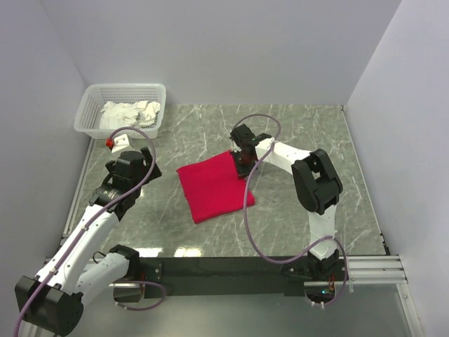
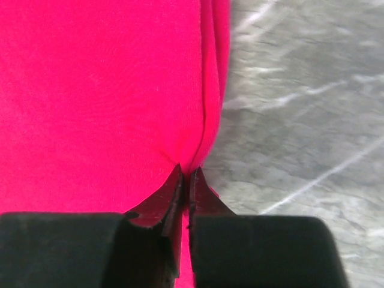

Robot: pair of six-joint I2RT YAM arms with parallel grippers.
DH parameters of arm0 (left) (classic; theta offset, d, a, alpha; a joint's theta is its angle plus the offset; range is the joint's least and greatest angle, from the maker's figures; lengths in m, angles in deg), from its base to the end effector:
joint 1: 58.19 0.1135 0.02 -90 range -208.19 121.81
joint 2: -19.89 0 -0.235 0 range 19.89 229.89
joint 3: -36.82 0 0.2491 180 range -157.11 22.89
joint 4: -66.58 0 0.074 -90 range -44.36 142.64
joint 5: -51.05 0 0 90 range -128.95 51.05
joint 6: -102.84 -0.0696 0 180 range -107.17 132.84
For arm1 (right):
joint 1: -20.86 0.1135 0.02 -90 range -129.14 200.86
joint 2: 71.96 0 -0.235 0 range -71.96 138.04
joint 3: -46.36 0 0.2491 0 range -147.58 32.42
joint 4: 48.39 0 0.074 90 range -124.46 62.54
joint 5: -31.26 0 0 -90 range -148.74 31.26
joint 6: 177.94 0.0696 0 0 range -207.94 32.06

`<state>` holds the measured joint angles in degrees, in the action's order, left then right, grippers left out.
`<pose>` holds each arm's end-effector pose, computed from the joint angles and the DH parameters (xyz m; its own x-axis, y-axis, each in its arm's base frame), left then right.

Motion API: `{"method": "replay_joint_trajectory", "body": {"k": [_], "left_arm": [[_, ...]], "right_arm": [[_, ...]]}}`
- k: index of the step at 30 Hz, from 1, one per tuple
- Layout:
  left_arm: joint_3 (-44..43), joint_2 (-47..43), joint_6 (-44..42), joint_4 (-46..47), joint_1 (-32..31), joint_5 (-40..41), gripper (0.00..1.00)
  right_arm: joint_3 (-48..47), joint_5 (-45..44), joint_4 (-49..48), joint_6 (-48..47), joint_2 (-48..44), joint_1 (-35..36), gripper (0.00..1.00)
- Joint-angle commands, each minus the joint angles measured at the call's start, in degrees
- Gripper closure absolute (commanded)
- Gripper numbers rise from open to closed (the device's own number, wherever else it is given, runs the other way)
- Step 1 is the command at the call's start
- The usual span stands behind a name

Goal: Fold and stack the t-shirts
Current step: Neatly place the folded tshirt to the corner

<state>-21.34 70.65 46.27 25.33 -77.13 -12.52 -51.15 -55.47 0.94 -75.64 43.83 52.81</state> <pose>0.2291 -0.0459 0.2517 -0.4072 -0.3818 -0.8297 -0.3395 0.9066 -0.2506 0.3487 0.2221 0.1143 -0.8830 -0.3000 -0.3609 -0.3671 0.9207 0.1327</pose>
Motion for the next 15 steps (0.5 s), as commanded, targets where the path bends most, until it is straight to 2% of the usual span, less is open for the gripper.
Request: {"method": "replay_joint_trajectory", "body": {"k": [1, 8, 13, 15], "left_arm": [[-0.2, -0.4, -1.1, 0.9, 0.3, 0.8, 0.12], [0.0, -2.1, -1.1, 0.6, 0.3, 1.6, 0.12], [-0.2, -2.2, -1.3, 1.8, 1.9, 0.2, 0.12], [-0.3, -1.5, -1.2, 1.6, 2.9, -0.4, 0.12]], "right_arm": [[-0.8, -7.0, 3.5, -0.4, -0.6, -2.2, 0.98], [-4.6, -24.7, 7.3, -2.0, -4.2, -12.4, 1.0], [-10.5, -38.5, 5.7, -8.0, -0.3, -19.7, 1.0], [-14.0, -41.3, 4.4, -10.3, 2.7, -22.8, 1.0]]}}
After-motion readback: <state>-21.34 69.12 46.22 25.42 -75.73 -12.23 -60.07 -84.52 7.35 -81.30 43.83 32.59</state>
